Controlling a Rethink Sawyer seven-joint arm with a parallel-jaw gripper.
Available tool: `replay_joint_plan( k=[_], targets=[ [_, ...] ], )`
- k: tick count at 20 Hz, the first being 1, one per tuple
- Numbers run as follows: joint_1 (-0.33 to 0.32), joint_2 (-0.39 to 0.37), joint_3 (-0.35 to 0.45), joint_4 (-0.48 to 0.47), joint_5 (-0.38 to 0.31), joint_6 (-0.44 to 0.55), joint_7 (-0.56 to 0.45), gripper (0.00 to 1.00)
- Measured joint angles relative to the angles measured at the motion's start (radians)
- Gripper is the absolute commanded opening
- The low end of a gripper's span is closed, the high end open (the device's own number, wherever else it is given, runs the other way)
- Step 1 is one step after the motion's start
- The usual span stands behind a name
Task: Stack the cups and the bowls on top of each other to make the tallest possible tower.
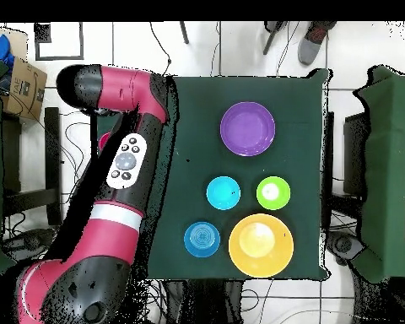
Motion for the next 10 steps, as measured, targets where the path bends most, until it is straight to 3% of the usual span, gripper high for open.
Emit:
replay_joint_plan(
  k=[10],
  targets=[
    [0.002, 0.026, -0.127, -0.086, -0.029, 0.136, 0.000, 1.00]
  ],
)
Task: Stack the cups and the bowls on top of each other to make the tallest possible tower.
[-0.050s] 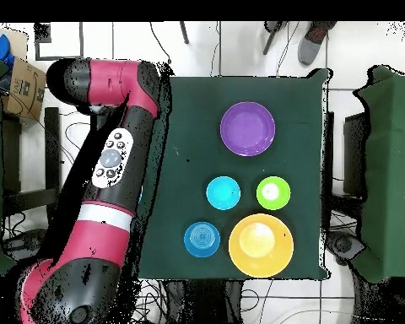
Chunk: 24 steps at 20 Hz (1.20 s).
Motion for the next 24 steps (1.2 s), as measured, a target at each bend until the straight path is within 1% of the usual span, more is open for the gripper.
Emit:
replay_joint_plan(
  k=[6, 12, 15, 24],
  targets=[
    [0.000, 0.003, -0.029, -0.019, -0.001, 0.004, 0.000, 1.00],
    [0.000, 0.032, -0.042, -0.021, -0.001, 0.003, 0.000, 1.00],
    [0.000, 0.049, -0.045, -0.021, -0.002, -0.005, 0.000, 1.00],
    [-0.003, 0.054, -0.060, -0.021, -0.001, -0.040, 0.000, 1.00]
  ],
)
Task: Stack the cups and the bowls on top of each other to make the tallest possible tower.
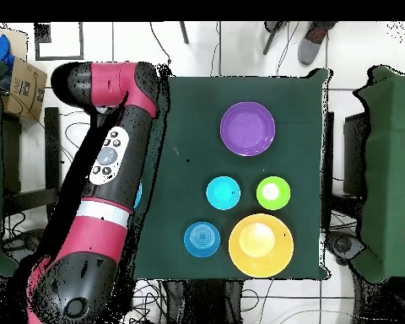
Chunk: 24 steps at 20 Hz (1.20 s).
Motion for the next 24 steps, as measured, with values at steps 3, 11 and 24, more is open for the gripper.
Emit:
replay_joint_plan(
  k=[3, 11, 24],
  targets=[
    [0.000, 0.000, 0.000, 0.000, 0.000, -0.018, 0.000, 1.00],
    [0.000, 0.000, 0.001, 0.000, 0.000, -0.040, 0.000, 1.00],
    [0.001, -0.010, 0.021, 0.000, 0.011, -0.040, 0.000, 1.00]
  ],
)
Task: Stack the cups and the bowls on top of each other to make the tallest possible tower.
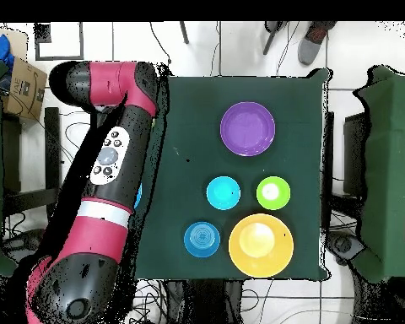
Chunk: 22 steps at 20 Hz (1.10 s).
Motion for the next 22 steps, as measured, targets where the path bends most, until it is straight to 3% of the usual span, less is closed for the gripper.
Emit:
replay_joint_plan(
  k=[22],
  targets=[
    [0.014, -0.081, 0.094, 0.053, 0.013, 0.000, 0.000, 1.00]
  ],
)
